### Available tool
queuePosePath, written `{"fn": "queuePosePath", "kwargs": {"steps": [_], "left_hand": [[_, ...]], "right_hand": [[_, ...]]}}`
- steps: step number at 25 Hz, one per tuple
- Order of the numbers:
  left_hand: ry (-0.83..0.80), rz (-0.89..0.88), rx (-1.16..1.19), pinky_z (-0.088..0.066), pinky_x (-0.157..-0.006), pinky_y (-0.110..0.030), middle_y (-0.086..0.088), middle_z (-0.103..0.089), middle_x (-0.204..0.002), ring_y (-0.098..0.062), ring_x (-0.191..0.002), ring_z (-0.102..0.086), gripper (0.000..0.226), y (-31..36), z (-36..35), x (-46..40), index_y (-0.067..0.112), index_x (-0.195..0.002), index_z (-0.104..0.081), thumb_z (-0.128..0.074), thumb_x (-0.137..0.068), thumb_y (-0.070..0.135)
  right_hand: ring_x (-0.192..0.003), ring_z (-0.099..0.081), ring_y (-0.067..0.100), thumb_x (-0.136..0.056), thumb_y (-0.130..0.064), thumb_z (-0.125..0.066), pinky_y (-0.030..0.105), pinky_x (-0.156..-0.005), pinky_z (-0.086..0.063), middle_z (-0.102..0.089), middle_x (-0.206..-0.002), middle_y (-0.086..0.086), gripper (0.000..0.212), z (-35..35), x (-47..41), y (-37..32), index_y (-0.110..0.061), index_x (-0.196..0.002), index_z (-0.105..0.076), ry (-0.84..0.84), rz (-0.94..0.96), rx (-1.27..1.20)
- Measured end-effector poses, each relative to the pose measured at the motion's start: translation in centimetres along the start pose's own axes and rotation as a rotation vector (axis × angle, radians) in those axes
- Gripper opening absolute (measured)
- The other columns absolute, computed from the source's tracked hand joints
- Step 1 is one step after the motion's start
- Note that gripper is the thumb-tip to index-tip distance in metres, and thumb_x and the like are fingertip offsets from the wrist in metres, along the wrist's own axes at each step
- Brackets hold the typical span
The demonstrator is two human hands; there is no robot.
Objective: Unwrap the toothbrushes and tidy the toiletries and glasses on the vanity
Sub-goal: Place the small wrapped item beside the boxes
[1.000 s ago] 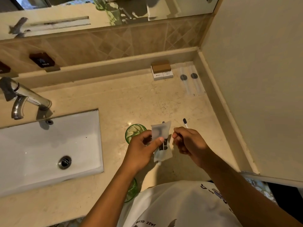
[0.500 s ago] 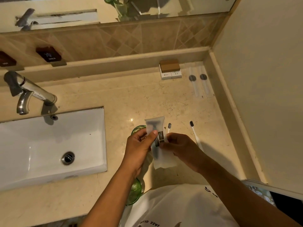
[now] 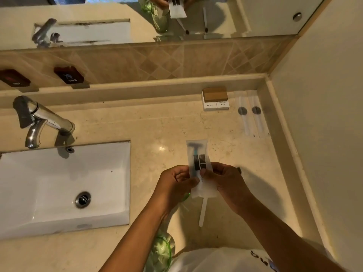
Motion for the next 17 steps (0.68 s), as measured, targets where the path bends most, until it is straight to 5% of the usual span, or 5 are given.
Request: {"fn": "queuePosePath", "kwargs": {"steps": [5, 8, 12, 17], "left_hand": [[0.109, -0.006, 0.007, -0.061, -0.08, -0.046, -0.004, -0.076, -0.075, -0.022, -0.073, -0.072, 0.022, 2.2, 0.5, -5.5, 0.001, -0.098, -0.073, -0.065, -0.085, -0.014], [0.138, -0.027, -0.038, -0.061, -0.067, -0.035, -0.006, -0.073, -0.073, -0.021, -0.069, -0.069, 0.021, 3.6, 0.5, -8.9, 0.001, -0.095, -0.073, -0.065, -0.084, -0.014], [0.138, -0.009, -0.05, -0.056, -0.054, -0.023, -0.009, -0.071, -0.073, -0.014, -0.061, -0.067, 0.026, 5.0, 0.0, -11.9, 0.003, -0.095, -0.074, -0.062, -0.084, -0.017], [0.155, 0.014, -0.03, -0.061, -0.072, -0.046, -0.032, -0.072, -0.093, -0.032, -0.073, -0.069, 0.021, 5.1, 0.1, -14.1, 0.0, -0.098, -0.075, -0.065, -0.084, -0.013]], "right_hand": [[-0.086, -0.073, 0.024, -0.091, -0.016, -0.069, 0.031, -0.073, -0.061, -0.076, -0.092, 0.008, 0.014, -0.2, -4.8, -2.5, -0.012, -0.104, -0.074, 0.049, 0.021, 0.075], [-0.075, -0.067, 0.014, -0.093, -0.016, -0.066, 0.016, -0.055, -0.051, -0.071, -0.088, 0.001, 0.017, 0.0, -7.5, -3.3, -0.013, -0.108, -0.071, 0.023, -0.006, 0.158], [-0.077, -0.069, 0.013, -0.09, -0.016, -0.07, 0.016, -0.058, -0.051, -0.073, -0.092, 0.002, 0.017, 0.9, -10.5, -3.7, -0.016, -0.107, -0.07, 0.051, -0.052, 0.103], [-0.083, -0.075, 0.03, -0.083, -0.014, -0.074, 0.034, -0.065, -0.059, -0.076, -0.095, 0.009, 0.025, 1.1, -12.8, -3.5, -0.02, -0.107, -0.066, 0.095, -0.058, -0.021]]}}
Point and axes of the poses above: each hand's wrist, its own x-axis away from the middle knuckle, its own z-axis out of the back of the hand, y = z × x, the point moved 1 cm from there along -x, towards the middle knuckle
